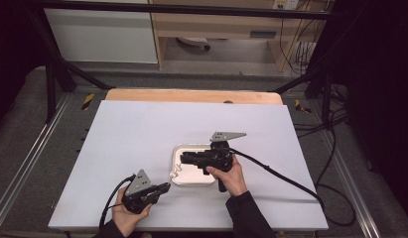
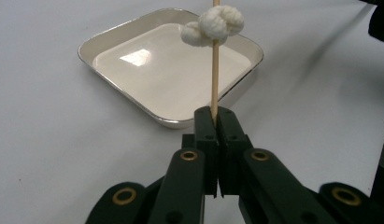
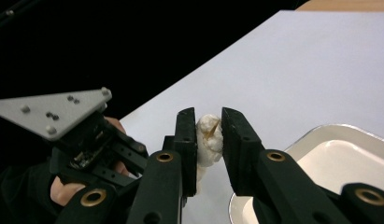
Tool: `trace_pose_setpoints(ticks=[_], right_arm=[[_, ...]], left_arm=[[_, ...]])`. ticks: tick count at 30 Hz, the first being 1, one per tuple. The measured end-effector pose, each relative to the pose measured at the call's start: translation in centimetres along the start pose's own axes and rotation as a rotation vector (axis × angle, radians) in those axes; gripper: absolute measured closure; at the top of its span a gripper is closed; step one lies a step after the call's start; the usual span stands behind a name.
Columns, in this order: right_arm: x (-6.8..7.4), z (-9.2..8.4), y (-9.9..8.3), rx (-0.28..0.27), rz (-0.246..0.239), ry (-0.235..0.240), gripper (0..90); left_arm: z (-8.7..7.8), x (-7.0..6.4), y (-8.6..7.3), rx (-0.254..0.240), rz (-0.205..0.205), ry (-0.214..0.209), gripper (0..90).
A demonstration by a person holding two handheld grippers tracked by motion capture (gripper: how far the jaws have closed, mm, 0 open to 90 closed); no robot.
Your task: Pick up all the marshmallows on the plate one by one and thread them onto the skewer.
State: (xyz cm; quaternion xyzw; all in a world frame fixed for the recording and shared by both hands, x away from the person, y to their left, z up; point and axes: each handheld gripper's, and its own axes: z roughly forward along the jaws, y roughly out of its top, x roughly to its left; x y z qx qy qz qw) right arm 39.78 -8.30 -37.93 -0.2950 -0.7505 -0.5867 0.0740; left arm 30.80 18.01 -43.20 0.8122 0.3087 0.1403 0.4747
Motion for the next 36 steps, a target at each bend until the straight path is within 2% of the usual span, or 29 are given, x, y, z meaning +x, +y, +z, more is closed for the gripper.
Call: trace_pose_setpoints(ticks=[3,6,11,18,26,30,33,36], right_arm=[[-0.1,0.6,-0.6,0.026,0.007,0.006,76.8],[-0.2,1.0,-1.0,0.020,0.005,0.004,76.5],[-0.1,0.8,-0.8,0.014,-0.003,0.001,74.7],[0.4,-0.3,-0.2,-0.008,-0.050,-0.058,56.2],[0.6,-1.1,-0.3,0.040,-0.126,-0.161,27.1],[0.1,-1.8,-0.9,0.037,-0.135,-0.200,16.4],[-0.3,-2.4,-1.3,0.047,-0.132,-0.229,11.9],[-0.8,-3.0,-1.7,0.079,-0.123,-0.249,7.6]], left_arm=[[0.1,0.0,0.0,0.013,0.000,0.003,88.5],[0.2,0.1,-0.1,0.021,-0.002,0.004,88.5],[0.1,0.1,0.0,0.008,-0.001,-0.001,88.5],[0.0,0.2,-0.1,0.010,-0.009,0.003,88.5],[0.0,0.3,-0.1,0.010,-0.014,0.005,88.4],[0.0,0.5,-0.2,0.013,-0.020,0.007,88.4],[-0.1,0.5,-0.2,0.012,-0.024,0.005,88.4],[-0.1,0.5,-0.2,0.013,-0.023,0.005,88.4]])
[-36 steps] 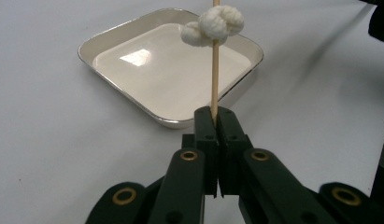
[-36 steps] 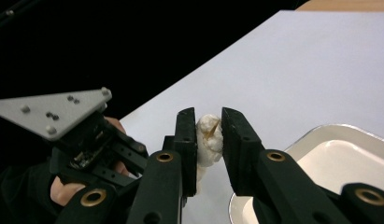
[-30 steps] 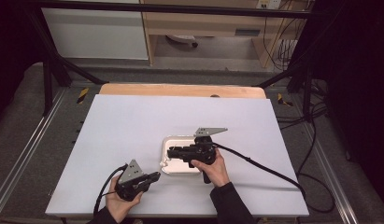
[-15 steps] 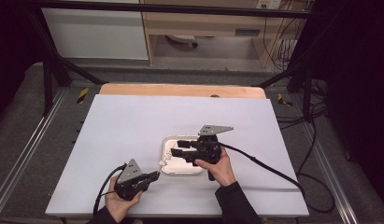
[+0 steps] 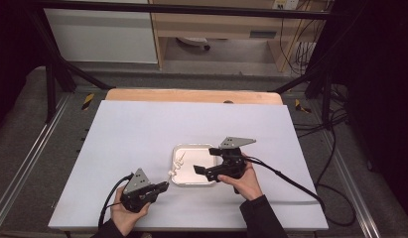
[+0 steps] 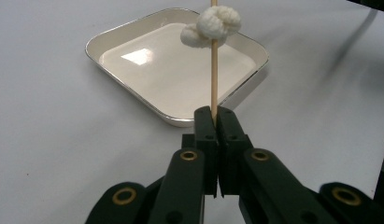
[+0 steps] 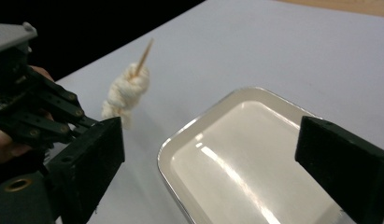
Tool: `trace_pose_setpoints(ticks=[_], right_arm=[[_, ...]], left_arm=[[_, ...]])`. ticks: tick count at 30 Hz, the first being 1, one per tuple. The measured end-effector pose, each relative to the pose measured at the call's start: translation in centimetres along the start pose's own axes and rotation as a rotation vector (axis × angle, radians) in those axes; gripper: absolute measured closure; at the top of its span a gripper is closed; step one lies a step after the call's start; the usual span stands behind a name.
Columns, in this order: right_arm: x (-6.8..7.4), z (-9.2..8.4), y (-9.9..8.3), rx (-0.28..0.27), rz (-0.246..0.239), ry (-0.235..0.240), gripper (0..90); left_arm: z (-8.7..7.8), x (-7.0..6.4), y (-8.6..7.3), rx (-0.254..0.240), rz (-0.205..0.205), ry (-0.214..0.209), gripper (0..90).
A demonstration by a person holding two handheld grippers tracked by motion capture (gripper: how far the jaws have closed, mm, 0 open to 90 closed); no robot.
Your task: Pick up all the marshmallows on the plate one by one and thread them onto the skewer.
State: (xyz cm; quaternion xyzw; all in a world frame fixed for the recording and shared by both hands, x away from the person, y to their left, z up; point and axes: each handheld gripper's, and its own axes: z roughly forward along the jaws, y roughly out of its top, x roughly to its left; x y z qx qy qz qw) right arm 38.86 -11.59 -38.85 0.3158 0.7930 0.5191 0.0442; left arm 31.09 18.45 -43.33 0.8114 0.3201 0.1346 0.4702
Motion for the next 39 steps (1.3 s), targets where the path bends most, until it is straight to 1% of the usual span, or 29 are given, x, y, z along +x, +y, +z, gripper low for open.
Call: trace_pose_setpoints(ticks=[1,5,8,10,12,15,16,18,19,22,26,31,36,37,39], right_arm=[[-0.2,-0.2,-0.2,0.009,0.003,-0.007,7.2],[-0.9,-0.9,-1.1,0.042,-0.011,-0.028,5.4],[-1.5,-1.3,-2.0,0.065,-0.014,-0.054,2.4],[-1.9,-1.6,-2.6,0.076,-0.009,-0.087,1.6],[-2.4,-1.9,-3.3,0.090,-0.006,-0.102,1.1],[-2.8,-2.4,-4.1,0.103,-0.005,-0.132,0.9],[-3.0,-2.6,-4.4,0.104,-0.004,-0.136,0.7],[-3.4,-3.0,-4.8,0.107,0.001,-0.152,0.7],[-3.6,-3.3,-5.0,0.108,0.004,-0.154,0.7],[-4.1,-3.9,-5.7,0.111,-0.011,-0.166,0.7],[-4.7,-4.7,-6.7,0.124,-0.012,-0.163,0.7],[-5.3,-5.9,-7.7,0.116,-0.003,-0.176,0.7],[-5.8,-7.0,-8.7,0.126,0.011,-0.196,0.7],[-5.9,-7.2,-8.9,0.126,0.006,-0.201,0.7],[-6.0,-7.6,-9.1,0.126,0.016,-0.204,0.7]], left_arm=[[0.0,0.0,0.0,0.000,0.000,0.000,88.4],[0.0,0.0,0.0,0.001,0.000,-0.001,88.4],[-0.1,0.0,0.0,0.002,-0.003,-0.002,88.4],[-0.1,0.1,0.1,0.006,-0.004,-0.005,88.4],[-0.2,0.1,0.1,0.007,-0.003,-0.006,88.4],[-0.2,0.2,0.2,0.009,-0.006,-0.008,88.4],[-0.3,0.2,0.2,0.011,-0.007,-0.010,88.3],[-0.2,0.2,0.3,0.023,-0.007,-0.013,88.3],[-0.3,0.3,0.3,0.030,-0.005,-0.015,88.3],[-0.3,0.4,0.5,0.039,-0.003,-0.018,88.3],[-0.3,0.4,1.0,0.053,-0.001,-0.018,88.3],[0.0,0.6,1.7,0.072,0.000,-0.020,88.3],[0.5,0.8,2.6,0.089,0.004,-0.022,88.3],[0.6,0.9,2.8,0.093,0.005,-0.021,88.3],[0.9,0.9,3.2,0.097,0.009,-0.022,88.2]])
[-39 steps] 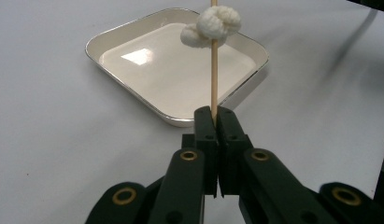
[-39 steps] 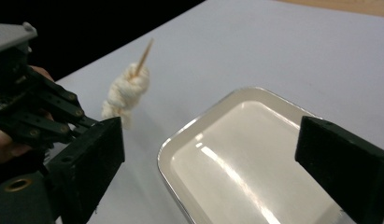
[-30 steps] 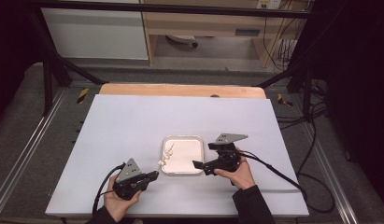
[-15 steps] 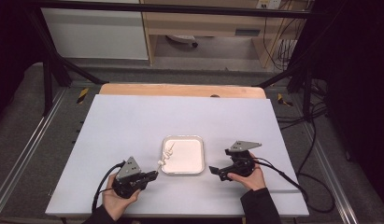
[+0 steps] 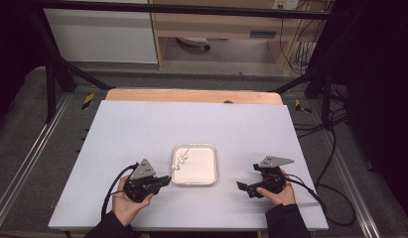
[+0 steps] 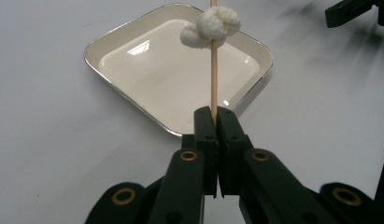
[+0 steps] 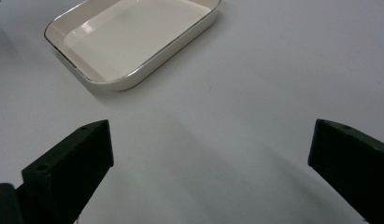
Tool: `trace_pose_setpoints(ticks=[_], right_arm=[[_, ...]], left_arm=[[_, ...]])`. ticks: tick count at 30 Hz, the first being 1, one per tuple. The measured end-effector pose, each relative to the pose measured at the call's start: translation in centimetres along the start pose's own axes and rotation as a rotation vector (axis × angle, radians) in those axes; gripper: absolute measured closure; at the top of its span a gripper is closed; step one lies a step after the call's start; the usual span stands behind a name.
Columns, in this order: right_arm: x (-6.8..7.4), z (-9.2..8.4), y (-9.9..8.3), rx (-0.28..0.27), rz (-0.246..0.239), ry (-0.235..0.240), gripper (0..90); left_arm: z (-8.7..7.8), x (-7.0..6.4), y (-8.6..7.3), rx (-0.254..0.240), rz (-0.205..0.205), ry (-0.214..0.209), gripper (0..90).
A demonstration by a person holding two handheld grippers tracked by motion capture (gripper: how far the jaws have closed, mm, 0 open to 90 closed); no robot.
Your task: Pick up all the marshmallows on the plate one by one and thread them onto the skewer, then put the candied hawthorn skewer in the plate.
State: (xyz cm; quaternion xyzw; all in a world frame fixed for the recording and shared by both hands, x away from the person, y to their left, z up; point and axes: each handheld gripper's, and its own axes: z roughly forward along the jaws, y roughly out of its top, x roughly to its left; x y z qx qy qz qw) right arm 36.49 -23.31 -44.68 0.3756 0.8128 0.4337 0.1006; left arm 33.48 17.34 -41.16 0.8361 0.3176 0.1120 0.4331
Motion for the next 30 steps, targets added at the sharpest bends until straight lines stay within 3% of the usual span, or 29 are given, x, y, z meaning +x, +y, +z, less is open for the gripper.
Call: trace_pose_setpoints(ticks=[18,30], right_arm=[[-0.7,-1.3,-1.3,-0.003,-0.005,-0.021,0.7],[-0.7,-1.3,-1.4,0.016,-0.020,-0.030,0.7]], left_arm=[[2.1,1.0,2.8,0.064,0.034,-0.003,88.3],[5.0,1.6,3.6,0.142,0.009,0.027,88.3]])
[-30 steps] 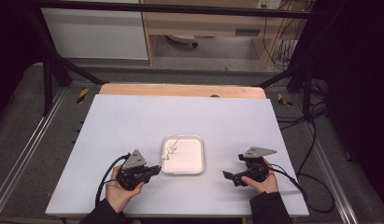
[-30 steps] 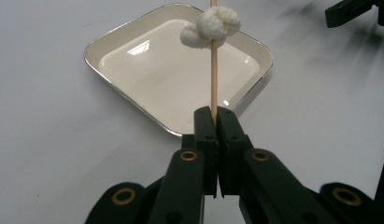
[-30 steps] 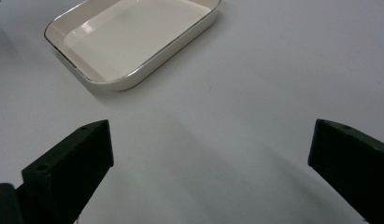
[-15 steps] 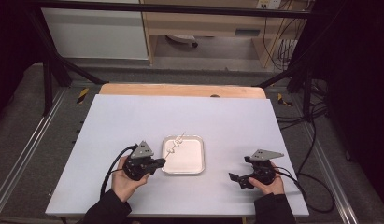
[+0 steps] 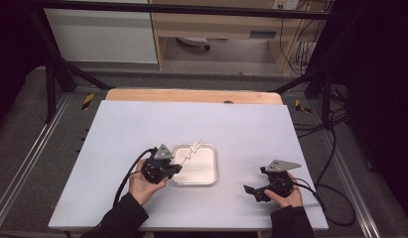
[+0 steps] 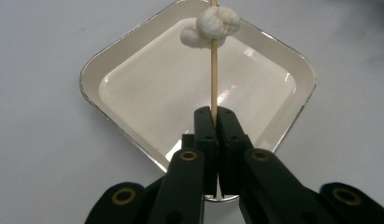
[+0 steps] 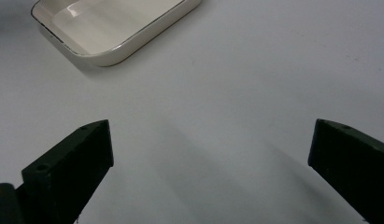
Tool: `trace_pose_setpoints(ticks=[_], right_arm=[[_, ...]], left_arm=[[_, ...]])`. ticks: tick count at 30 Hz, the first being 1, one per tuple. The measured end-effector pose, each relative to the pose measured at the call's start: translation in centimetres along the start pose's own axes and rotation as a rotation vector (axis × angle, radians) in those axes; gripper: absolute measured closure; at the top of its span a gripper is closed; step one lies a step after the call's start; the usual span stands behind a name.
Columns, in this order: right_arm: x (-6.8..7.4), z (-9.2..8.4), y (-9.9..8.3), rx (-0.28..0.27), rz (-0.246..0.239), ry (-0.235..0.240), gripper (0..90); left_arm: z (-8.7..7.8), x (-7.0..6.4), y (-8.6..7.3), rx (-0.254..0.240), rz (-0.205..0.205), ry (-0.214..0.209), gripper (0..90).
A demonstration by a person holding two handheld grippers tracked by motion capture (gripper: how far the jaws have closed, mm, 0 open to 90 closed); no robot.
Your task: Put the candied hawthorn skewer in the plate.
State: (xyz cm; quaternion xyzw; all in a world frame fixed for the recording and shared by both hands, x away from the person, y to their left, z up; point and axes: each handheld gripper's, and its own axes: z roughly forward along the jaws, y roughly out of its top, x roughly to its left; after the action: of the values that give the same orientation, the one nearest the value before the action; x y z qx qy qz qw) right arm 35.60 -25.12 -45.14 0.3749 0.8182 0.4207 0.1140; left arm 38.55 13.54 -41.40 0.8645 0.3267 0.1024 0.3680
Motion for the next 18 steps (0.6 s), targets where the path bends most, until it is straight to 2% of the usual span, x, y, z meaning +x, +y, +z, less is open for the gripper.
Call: trace_pose_setpoints(ticks=[7,18], right_arm=[[-0.1,-0.1,0.0,-0.008,-0.001,-0.002,0.8],[-0.1,-0.1,-0.1,-0.006,0.002,0.002,0.8]], left_arm=[[1.3,0.0,0.1,0.059,-0.013,0.020,88.3],[2.2,-0.8,0.1,0.126,0.002,0.052,88.2]])
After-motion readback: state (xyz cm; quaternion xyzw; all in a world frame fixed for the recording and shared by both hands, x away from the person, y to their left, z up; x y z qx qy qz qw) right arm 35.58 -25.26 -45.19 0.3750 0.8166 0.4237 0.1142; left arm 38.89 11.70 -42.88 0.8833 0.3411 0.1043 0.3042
